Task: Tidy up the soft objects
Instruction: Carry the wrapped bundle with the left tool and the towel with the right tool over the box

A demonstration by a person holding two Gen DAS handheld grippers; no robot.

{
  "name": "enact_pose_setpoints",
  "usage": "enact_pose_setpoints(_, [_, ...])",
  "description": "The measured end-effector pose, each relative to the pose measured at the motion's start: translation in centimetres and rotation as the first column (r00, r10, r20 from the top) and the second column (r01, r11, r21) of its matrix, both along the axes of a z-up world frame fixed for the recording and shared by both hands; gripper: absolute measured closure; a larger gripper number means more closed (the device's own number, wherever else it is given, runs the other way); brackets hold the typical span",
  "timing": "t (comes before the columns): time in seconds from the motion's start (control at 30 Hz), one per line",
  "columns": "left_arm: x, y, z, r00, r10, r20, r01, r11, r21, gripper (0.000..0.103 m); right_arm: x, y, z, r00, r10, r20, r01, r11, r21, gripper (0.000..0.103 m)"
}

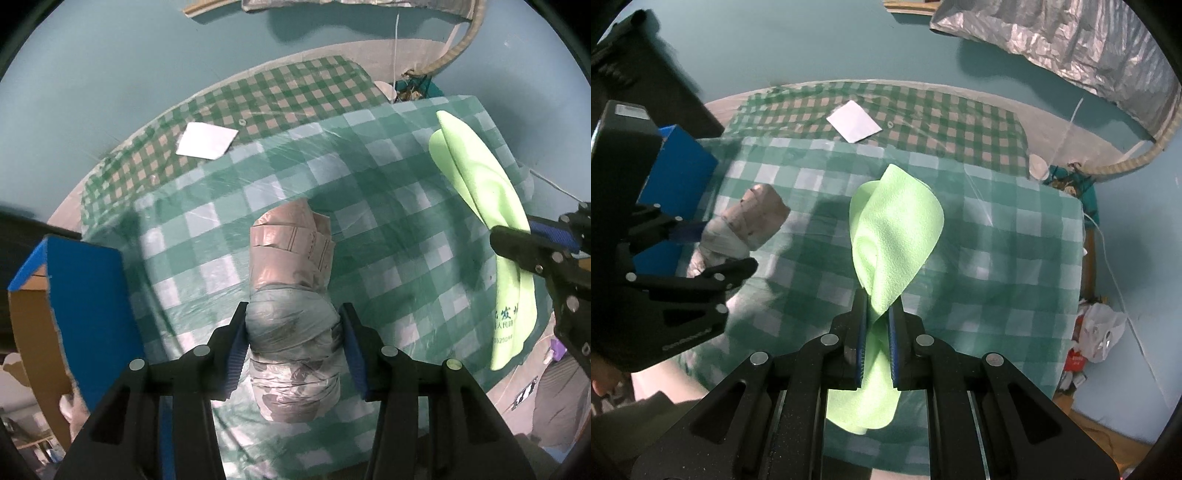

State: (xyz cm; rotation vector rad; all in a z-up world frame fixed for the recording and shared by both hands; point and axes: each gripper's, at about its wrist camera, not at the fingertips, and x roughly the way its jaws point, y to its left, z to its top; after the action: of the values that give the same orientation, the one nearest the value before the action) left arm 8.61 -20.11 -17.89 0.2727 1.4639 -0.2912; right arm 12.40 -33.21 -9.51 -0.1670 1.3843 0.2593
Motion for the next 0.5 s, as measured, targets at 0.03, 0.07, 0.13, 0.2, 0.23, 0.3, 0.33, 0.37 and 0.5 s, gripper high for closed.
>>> enact_pose_setpoints(0.03, [-0.2, 0.3, 0.6, 1.0, -0.002, 0.01, 0.002, 1.0, 0.002, 0.055, 0.0, 0.3, 0.3, 1.0, 0.006, 0.002, -0.006, 1.0, -0.001, 0.095])
enact_pose_setpoints(0.07, [-0.2, 0.5, 0.9, 1.0, -0.003, 0.013, 0.003, 1.0, 0.003, 0.055, 0.0, 0.5, 0.5, 1.0, 0.011, 0.003, -0.011, 1.0, -0.002, 0.095])
enact_pose_setpoints(0.13, [-0.3, 1.1, 1.7, 1.0, -0.004, 0.026, 0.003, 1.0, 0.003, 0.055, -0.1, 0.9, 1.1, 1.0, 0.022, 0.006, -0.022, 1.0, 0.0, 0.095])
enact_pose_setpoints(0.2, [-0.6, 1.6, 2.5, 0.999, -0.003, 0.036, 0.003, 1.0, 0.004, 0.055, -0.1, 1.4, 1.6, 0.999, 0.034, 0.01, -0.034, 0.999, 0.004, 0.095])
enact_pose_setpoints(0.23, [-0.7, 2.0, 2.9, 0.999, -0.003, 0.038, 0.003, 1.0, 0.004, 0.055, -0.2, 1.7, 1.8, 0.999, 0.042, 0.012, -0.042, 0.999, 0.003, 0.095])
enact_pose_setpoints(0.3, [-0.9, 2.9, 3.8, 0.999, 0.002, 0.041, -0.002, 1.0, -0.002, 0.055, -0.2, 2.3, 2.4, 0.998, 0.055, 0.014, -0.055, 0.998, 0.004, 0.095])
enact_pose_setpoints(0.33, [-1.1, 3.1, 4.1, 0.999, 0.005, 0.042, -0.005, 1.0, -0.005, 0.055, -0.2, 2.6, 2.6, 0.998, 0.059, 0.014, -0.059, 0.998, 0.007, 0.095])
enact_pose_setpoints(0.37, [-1.2, 3.6, 4.6, 0.999, 0.009, 0.046, -0.008, 1.0, -0.009, 0.055, -0.2, 2.8, 2.8, 0.998, 0.064, 0.016, -0.064, 0.998, 0.011, 0.095])
enact_pose_setpoints(0.5, [-1.7, 5.0, 5.8, 0.998, 0.023, 0.061, -0.022, 1.0, -0.013, 0.055, -0.2, 4.2, 3.8, 0.996, 0.086, 0.022, -0.087, 0.996, 0.027, 0.095])
